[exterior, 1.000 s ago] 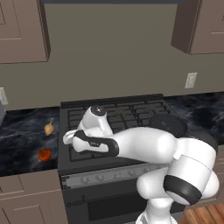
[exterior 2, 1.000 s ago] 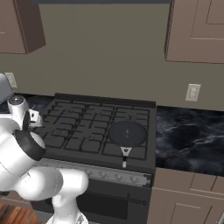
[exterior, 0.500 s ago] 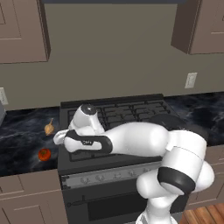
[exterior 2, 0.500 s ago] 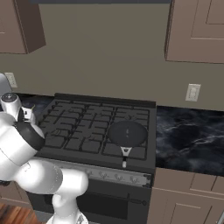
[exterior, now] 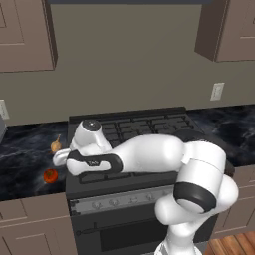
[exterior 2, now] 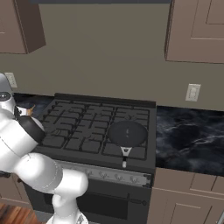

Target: Place the pan on the front right burner on the stove. Then place the tomato and the onion in the pan and turn on the front right burner.

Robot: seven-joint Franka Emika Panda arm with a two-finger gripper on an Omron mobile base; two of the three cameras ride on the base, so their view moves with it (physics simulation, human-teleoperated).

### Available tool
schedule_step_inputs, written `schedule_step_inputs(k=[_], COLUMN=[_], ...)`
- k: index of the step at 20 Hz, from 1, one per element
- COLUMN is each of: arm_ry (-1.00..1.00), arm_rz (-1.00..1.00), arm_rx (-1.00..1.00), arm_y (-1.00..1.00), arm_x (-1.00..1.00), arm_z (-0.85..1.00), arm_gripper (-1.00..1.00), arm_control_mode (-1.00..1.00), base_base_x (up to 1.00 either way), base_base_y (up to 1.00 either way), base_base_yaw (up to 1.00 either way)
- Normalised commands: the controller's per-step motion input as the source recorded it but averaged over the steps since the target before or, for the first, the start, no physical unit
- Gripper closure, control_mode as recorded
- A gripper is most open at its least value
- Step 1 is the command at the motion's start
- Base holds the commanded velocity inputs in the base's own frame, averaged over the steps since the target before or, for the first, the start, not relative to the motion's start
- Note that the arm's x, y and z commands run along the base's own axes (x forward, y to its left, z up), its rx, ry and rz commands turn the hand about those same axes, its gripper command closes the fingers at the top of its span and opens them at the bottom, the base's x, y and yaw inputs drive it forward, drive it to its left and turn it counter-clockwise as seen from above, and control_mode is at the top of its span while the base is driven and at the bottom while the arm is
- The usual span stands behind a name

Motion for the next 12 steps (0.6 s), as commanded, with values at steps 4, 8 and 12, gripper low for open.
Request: schedule_step_inputs(k=[4, 8, 12], arm_ry=[0.0, 0.0, 0.0], arm_rz=[0.0, 0.0, 0.0], arm_rx=[0.0, 0.0, 0.0], arm_y=[0.39, 0.39, 0.38], arm_x=[0.0, 0.0, 0.0], arm_z=[0.0, 0.0, 0.0], arm_gripper=[-1.0, -1.0, -1.0], arm_control_mode=[-1.0, -1.0, -1.0], base_base_x=[0.0, 0.0, 0.0], base_base_y=[0.0, 0.0, 0.0], base_base_yaw=[0.0, 0.0, 0.0])
